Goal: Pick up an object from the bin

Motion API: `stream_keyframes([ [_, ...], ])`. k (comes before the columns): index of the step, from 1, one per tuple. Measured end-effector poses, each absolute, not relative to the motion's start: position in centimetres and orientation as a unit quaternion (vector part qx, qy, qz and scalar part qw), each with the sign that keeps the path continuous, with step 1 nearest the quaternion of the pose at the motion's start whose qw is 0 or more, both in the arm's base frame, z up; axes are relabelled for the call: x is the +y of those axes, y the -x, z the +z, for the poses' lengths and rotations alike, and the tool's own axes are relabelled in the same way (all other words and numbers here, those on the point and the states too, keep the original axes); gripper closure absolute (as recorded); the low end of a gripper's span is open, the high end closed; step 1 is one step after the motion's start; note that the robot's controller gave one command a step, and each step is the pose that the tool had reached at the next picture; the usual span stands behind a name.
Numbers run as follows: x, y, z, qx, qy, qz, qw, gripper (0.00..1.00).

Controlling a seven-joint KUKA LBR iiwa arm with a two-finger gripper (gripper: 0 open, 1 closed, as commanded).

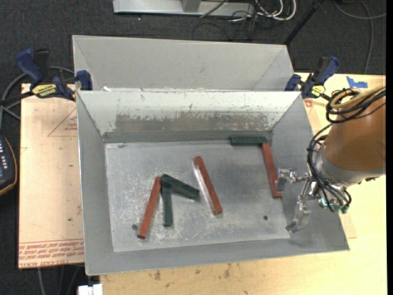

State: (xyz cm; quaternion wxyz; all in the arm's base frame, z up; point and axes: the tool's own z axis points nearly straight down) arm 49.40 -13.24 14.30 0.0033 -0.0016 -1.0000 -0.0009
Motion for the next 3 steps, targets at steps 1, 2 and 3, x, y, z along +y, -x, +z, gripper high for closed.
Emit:
stream_keyframes([
  [1,-3.1,-58.2,7.2,-0.999,0.039,-0.003,-0.001,0.0],
  [2,10.0,-63.9,11.9,-1.0,0.02,-0.003,-0.004,0.0],
  [3,10.2,-53.2,7.1,-1.0,-0.028,0.0,0.005,0.0],
])
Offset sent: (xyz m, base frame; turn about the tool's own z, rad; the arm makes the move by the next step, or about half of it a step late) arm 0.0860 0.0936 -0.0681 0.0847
